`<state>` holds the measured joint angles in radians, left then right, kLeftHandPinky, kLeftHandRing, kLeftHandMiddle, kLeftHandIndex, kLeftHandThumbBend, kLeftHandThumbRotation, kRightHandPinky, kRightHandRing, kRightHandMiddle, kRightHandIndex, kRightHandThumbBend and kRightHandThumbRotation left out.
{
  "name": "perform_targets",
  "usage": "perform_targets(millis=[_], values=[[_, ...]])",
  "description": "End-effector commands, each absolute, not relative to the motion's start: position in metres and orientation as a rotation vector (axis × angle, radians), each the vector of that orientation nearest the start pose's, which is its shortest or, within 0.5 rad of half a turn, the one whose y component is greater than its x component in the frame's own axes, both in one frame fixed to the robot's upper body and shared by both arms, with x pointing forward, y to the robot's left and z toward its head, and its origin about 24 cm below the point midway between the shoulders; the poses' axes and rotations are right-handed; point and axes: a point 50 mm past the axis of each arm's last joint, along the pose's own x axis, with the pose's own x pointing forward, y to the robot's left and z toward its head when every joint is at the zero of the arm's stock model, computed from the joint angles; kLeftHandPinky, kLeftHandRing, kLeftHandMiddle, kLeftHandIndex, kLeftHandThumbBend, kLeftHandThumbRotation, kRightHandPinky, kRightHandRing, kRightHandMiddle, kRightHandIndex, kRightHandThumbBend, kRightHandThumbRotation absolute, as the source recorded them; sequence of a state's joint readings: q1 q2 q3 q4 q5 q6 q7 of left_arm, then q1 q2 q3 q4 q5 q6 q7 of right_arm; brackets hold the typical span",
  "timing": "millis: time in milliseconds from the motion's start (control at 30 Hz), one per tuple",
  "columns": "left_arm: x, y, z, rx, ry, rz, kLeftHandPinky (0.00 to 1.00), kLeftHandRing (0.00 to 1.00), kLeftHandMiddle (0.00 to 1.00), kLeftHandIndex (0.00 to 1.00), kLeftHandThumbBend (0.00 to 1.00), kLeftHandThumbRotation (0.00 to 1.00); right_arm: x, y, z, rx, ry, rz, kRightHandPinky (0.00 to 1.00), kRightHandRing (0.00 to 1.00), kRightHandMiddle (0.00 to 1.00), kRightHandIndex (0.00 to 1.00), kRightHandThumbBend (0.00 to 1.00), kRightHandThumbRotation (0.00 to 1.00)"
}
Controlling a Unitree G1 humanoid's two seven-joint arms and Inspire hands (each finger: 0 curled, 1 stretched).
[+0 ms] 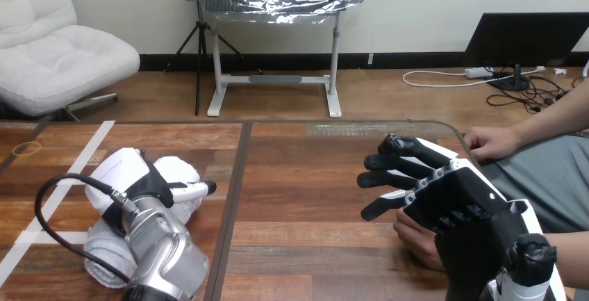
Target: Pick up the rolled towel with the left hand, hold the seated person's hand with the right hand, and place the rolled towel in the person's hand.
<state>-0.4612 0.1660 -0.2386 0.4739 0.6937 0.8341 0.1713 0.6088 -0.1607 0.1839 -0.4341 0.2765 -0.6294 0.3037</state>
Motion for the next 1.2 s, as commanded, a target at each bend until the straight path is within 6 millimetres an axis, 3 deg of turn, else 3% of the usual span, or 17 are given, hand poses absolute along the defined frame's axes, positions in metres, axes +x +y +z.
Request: perform_targets(millis=[0, 400, 500, 633, 900, 933, 1167], values=[[0.330, 0.173, 0.054, 1.107, 0.521, 0.309, 0.91, 0.92, 0.92, 0.90, 0.91, 0.44, 0.126, -0.150, 0.106, 0.127, -0.575, 0.301, 0.51, 0.68, 0.73, 0.75, 0.80, 1.00], [0.327, 0.172, 0.061, 1.128, 0.554, 0.285, 0.83, 0.86, 0.88, 0.86, 0.91, 0.37, 0.126, -0.149, 0.106, 0.132, -0.578, 0.299, 0.51, 0.68, 0.73, 0.75, 0.80, 1.00], [0.326, 0.172, 0.062, 1.138, 0.560, 0.284, 0.68, 0.79, 0.84, 0.83, 0.92, 0.36, 0.127, -0.149, 0.106, 0.132, -0.579, 0.299, 0.51, 0.68, 0.73, 0.75, 0.80, 1.00], [0.325, 0.172, 0.064, 1.141, 0.570, 0.286, 0.42, 0.62, 0.72, 0.75, 0.93, 0.29, 0.127, -0.150, 0.106, 0.131, -0.576, 0.303, 0.51, 0.68, 0.73, 0.75, 0.80, 1.00], [0.324, 0.173, 0.067, 1.119, 0.603, 0.294, 0.30, 0.49, 0.63, 0.70, 0.94, 0.14, 0.127, -0.150, 0.106, 0.124, -0.576, 0.306, 0.51, 0.69, 0.73, 0.75, 0.80, 1.00], [0.324, 0.173, 0.068, 1.103, 0.612, 0.294, 0.25, 0.41, 0.56, 0.72, 0.93, 0.09, 0.127, -0.150, 0.106, 0.124, -0.576, 0.307, 0.52, 0.69, 0.73, 0.75, 0.80, 1.00], [0.322, 0.174, 0.070, 1.107, 0.588, 0.280, 0.10, 0.19, 0.32, 0.71, 0.84, 0.01, 0.127, -0.150, 0.106, 0.128, -0.573, 0.308, 0.52, 0.70, 0.74, 0.75, 0.79, 1.00]])
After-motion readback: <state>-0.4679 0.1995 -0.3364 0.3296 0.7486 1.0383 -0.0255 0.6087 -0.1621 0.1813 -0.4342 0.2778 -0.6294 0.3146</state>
